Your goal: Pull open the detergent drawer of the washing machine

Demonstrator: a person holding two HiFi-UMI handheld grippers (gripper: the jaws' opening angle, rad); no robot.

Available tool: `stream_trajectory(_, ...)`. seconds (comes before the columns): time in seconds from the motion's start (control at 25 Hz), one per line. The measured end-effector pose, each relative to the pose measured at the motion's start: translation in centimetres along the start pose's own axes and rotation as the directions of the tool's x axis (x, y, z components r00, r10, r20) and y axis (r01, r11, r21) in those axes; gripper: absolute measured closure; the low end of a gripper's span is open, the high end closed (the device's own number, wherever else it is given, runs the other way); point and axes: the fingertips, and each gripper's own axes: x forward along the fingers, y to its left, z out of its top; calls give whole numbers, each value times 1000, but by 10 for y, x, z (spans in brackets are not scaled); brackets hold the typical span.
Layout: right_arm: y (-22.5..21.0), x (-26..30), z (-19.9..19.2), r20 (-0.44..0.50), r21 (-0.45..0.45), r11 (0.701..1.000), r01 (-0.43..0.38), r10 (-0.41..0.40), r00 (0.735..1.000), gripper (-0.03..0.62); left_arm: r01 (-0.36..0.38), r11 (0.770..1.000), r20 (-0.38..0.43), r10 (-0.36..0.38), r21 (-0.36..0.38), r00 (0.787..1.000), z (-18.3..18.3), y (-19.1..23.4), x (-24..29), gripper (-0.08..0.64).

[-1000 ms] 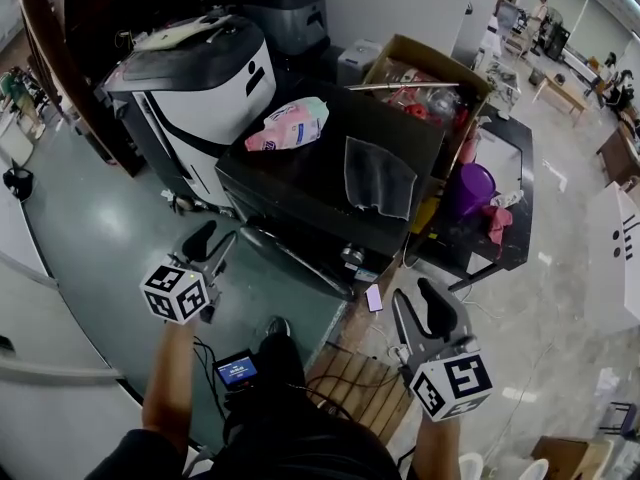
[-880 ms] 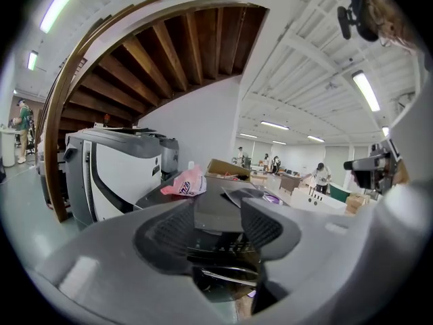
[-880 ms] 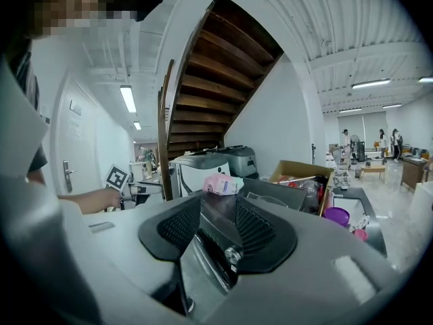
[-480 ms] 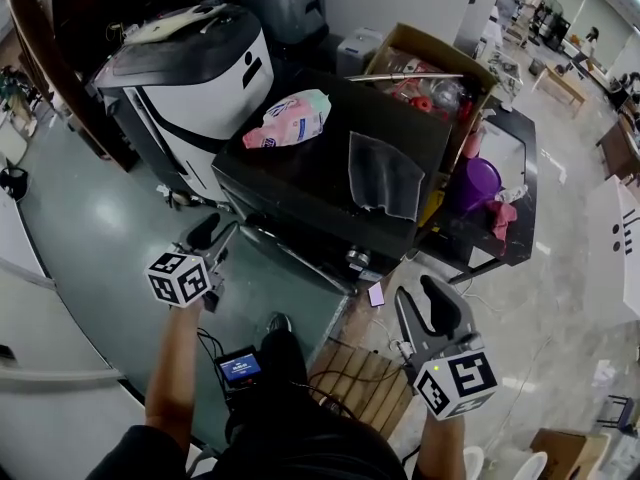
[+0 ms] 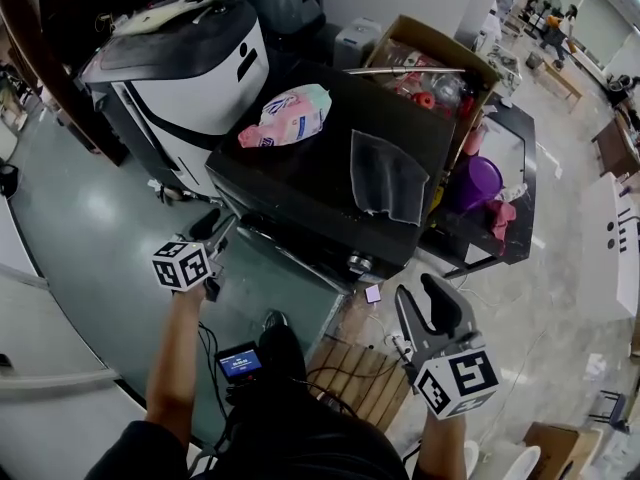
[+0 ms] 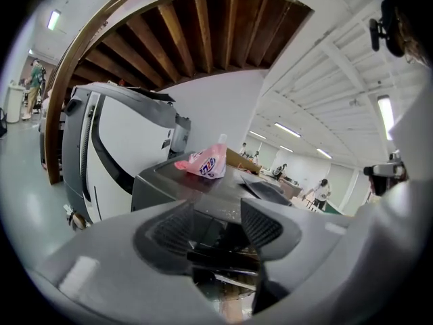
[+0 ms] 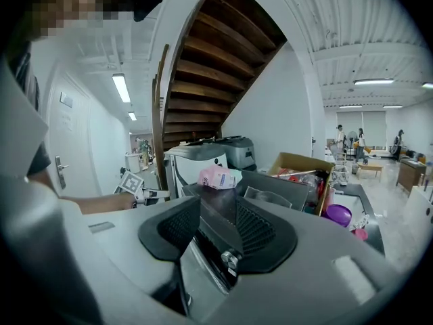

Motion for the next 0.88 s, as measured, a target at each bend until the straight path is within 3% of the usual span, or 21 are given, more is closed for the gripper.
stream_trajectory(0.48,-7,25,1,-34,5,1000,27,-27,999,448,54,983,11,-53,-177,999,-33,46,43,325)
stream_trajectory(0.72,-7,37,-4,-49,12,1000,29,-28,998,448,114,944,53,-103,-308,993,-49,63,60,325)
stream_trajectory(0.88,-6,42,-6,-62,8,999,36,-35,997,448,170,894,88,-146,-414,985,-58,70,70,321)
